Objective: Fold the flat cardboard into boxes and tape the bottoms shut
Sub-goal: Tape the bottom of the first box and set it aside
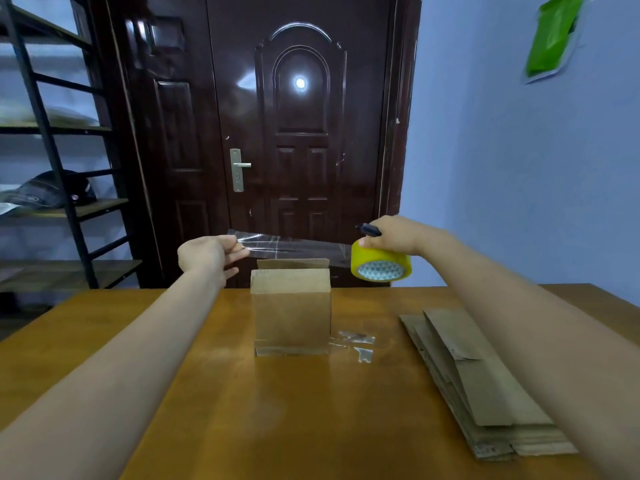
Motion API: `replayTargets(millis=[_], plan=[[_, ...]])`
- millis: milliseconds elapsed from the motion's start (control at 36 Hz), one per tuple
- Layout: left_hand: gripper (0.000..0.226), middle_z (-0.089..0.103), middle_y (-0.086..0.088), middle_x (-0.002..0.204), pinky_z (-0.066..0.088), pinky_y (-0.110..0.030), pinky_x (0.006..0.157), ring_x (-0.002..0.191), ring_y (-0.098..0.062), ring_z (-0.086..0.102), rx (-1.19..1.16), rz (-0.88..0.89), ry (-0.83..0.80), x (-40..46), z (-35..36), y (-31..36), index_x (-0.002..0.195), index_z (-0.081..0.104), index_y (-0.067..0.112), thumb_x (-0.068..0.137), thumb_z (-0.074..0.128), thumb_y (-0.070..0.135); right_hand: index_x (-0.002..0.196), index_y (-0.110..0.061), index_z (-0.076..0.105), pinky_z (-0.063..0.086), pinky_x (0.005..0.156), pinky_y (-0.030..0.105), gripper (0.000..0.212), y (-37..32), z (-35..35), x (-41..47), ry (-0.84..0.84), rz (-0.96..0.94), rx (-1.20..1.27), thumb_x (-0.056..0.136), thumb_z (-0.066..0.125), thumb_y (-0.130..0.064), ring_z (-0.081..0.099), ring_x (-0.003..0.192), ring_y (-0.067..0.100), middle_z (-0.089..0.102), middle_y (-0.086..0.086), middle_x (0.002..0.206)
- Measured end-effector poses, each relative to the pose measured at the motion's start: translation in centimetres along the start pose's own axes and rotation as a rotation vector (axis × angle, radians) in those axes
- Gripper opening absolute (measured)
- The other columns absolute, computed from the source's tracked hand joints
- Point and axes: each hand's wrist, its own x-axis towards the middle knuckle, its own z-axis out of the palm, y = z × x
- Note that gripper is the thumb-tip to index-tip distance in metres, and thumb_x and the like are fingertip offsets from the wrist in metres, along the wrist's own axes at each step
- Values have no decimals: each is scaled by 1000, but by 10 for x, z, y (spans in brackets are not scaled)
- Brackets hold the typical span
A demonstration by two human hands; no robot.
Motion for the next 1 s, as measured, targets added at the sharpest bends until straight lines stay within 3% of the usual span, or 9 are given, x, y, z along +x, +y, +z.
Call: replayTargets(millis=[111,194,306,639,806,1000], plan=[[15,72,-12,86,55,-38,83,79,-22,72,70,138,55,0,4,-9,95,69,1,90,55,2,74,-12,42,38,60,30,45,9,0,4,13,89,-213,94,48,-51,51,74,24,50,3,74],[6,72,-5,84,57,-37,78,77,-17,71,177,284,41,9,2,-13,88,69,12,89,63,11,62,-12,35,28,51,29,52,19,0,6,32,65,-86,93,50,-50,38,55,17,39,3,60],[9,71,-3,85,57,-38,75,78,-18,70,222,319,45,22,2,-17,80,65,19,89,65,15,58,-13,33,25,52,28,53,25,3,11,73,24,73,92,54,-48,32,52,16,32,3,56],[9,68,-2,87,56,-45,79,86,-26,66,265,216,50,42,1,-20,79,66,22,86,69,20,59,-13,38,28,52,26,50,29,7,24,120,28,218,89,57,-48,35,50,15,35,2,54],[12,70,-15,90,58,-38,76,81,-27,70,63,28,-70,38,4,-13,96,63,1,95,52,4,59,-13,40,29,51,25,48,30,-2,19,124,46,225,90,59,-44,37,49,15,37,2,53],[8,69,-17,89,60,-36,56,70,-28,72,-113,-74,-220,29,12,-18,94,57,3,95,49,3,56,-12,39,28,49,23,49,37,-2,14,156,90,271,91,58,-42,36,47,14,36,2,52]])
